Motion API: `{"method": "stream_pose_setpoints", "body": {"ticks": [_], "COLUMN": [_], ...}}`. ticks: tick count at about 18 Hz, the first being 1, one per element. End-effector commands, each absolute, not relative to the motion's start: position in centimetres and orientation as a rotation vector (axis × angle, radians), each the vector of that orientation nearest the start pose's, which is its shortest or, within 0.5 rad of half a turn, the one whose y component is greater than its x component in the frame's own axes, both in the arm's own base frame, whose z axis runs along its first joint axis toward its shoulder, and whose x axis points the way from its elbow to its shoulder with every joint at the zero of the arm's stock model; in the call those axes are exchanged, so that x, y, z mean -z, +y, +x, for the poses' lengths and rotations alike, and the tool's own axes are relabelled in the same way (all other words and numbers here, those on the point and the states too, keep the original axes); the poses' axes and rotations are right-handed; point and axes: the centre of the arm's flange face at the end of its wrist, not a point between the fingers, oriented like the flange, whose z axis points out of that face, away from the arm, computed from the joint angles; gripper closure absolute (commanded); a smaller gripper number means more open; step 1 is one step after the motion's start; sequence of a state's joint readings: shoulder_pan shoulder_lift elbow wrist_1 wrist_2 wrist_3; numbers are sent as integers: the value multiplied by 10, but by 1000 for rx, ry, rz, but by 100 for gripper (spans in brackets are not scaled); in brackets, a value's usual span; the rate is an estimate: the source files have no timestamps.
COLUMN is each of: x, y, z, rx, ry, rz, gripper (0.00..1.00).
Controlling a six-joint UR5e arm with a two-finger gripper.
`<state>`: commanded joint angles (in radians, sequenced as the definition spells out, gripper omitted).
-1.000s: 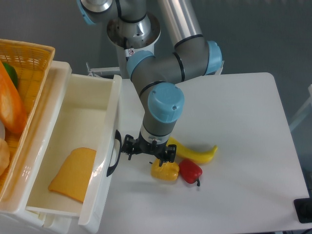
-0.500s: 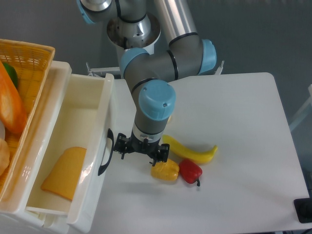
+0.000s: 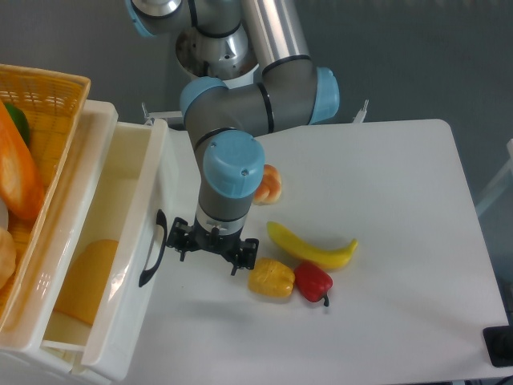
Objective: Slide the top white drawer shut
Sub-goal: 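Push the drawer front with the gripper, sliding the drawer shut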
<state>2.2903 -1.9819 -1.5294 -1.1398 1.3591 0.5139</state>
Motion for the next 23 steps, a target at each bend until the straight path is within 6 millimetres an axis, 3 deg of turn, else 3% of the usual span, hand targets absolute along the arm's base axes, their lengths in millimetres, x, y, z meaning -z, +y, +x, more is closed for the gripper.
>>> {"method": "stream_pose_setpoints", "body": {"ticks": [7,23], "x": [-323,-324], "y": [595,600], "z": [-286,-272], "rx": [198,221], "ry": [-231,-205], "rz": [-2947,-2942], "gripper": [0,0]}}
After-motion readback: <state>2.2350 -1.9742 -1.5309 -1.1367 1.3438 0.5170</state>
